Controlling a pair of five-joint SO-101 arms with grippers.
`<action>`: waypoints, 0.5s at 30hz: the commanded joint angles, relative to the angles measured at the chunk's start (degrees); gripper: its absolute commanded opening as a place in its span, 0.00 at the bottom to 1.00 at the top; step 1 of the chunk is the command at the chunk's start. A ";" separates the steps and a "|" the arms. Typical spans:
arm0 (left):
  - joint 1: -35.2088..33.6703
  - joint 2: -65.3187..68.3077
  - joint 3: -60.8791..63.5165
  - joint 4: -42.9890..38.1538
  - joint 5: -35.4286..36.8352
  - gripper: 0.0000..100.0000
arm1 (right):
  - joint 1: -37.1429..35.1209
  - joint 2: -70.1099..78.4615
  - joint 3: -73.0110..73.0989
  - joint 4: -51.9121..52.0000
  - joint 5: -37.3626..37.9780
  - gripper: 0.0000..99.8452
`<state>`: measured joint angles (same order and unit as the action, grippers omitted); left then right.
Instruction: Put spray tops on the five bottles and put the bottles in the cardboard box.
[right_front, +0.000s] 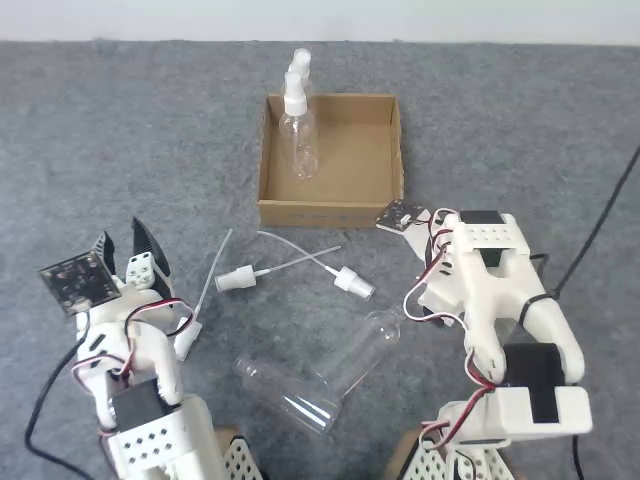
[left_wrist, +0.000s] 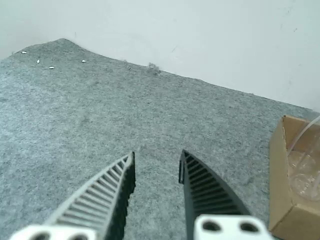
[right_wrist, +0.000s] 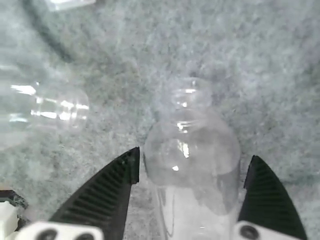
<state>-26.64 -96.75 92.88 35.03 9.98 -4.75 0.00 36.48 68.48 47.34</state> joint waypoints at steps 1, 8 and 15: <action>0.09 -0.79 -0.66 -1.67 -0.44 0.14 | 0.75 -1.19 -3.43 0.40 0.53 0.28; 0.09 -0.79 -0.66 -1.67 -0.44 0.14 | 0.75 -1.19 -4.92 0.84 0.26 0.28; 0.09 -0.79 -0.66 -1.67 -0.44 0.14 | 0.75 -1.19 -5.45 0.84 0.26 0.28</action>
<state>-26.64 -96.75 92.88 35.03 9.98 -4.75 0.00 35.08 68.57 47.34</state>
